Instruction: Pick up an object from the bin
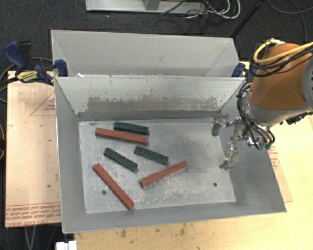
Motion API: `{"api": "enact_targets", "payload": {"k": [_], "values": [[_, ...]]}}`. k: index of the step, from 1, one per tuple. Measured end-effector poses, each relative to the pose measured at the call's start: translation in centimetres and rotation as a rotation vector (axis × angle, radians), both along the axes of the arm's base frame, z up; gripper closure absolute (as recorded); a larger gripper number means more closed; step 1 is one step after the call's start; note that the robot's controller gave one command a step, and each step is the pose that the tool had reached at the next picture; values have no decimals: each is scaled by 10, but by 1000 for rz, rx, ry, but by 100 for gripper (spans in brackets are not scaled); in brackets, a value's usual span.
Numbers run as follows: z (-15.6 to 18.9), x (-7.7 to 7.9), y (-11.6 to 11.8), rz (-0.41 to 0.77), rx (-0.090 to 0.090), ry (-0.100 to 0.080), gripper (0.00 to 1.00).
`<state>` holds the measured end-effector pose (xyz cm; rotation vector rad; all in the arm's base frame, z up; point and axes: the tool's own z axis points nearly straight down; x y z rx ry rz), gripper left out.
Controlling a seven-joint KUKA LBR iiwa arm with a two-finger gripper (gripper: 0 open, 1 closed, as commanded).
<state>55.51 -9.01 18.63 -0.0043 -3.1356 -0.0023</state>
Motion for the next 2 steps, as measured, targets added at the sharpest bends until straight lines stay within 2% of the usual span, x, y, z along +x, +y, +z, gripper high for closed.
{"api": "enact_targets", "payload": {"k": [1,2], "values": [[-57,33,48,130,2,-5,0],[-103,35,107,447,4,-5,0]]}}
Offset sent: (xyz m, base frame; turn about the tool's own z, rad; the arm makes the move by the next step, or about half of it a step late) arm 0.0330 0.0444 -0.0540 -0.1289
